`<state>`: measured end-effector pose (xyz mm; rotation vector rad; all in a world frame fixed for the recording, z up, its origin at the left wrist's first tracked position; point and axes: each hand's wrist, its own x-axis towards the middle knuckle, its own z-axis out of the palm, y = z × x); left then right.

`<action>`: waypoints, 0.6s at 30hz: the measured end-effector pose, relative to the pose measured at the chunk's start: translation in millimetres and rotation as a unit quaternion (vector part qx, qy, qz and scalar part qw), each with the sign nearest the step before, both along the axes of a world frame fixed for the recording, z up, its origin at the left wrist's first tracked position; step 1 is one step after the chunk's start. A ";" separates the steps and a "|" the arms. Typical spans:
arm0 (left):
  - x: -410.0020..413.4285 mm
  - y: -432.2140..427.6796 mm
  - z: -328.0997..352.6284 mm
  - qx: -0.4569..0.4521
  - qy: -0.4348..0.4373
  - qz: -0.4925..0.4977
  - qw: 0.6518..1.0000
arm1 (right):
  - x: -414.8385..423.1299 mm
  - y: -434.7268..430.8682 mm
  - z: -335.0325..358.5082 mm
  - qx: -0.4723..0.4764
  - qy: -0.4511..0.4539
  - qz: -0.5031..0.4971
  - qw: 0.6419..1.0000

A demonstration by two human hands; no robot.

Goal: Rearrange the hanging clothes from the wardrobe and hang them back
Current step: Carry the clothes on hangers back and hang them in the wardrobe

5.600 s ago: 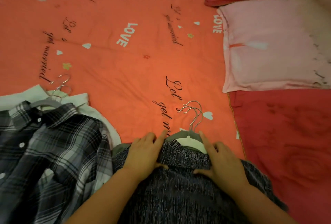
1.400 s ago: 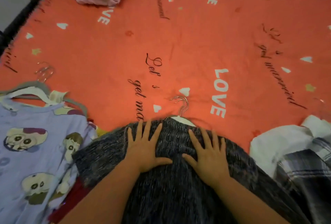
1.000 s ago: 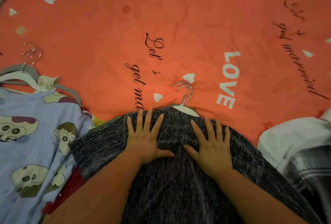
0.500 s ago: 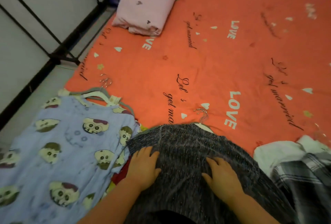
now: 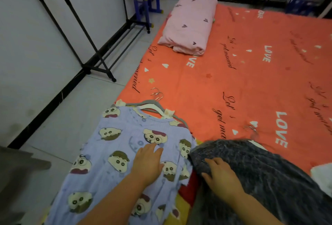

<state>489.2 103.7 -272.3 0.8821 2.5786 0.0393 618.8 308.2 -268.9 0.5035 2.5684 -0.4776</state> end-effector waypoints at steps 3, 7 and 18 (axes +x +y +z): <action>-41.6 -42.7 -9.8 0.007 0.003 -0.007 1.000 | -40.8 -43.0 -8.7 0.002 0.010 -0.002 1.000; -90.1 -83.5 -25.7 0.005 -0.017 0.001 1.000 | -88.8 -86.4 -20.5 -0.001 0.014 0.007 1.000; -175.0 -82.1 -119.5 0.062 0.014 0.019 0.998 | -214.6 -86.1 -92.8 0.033 0.100 -0.002 0.994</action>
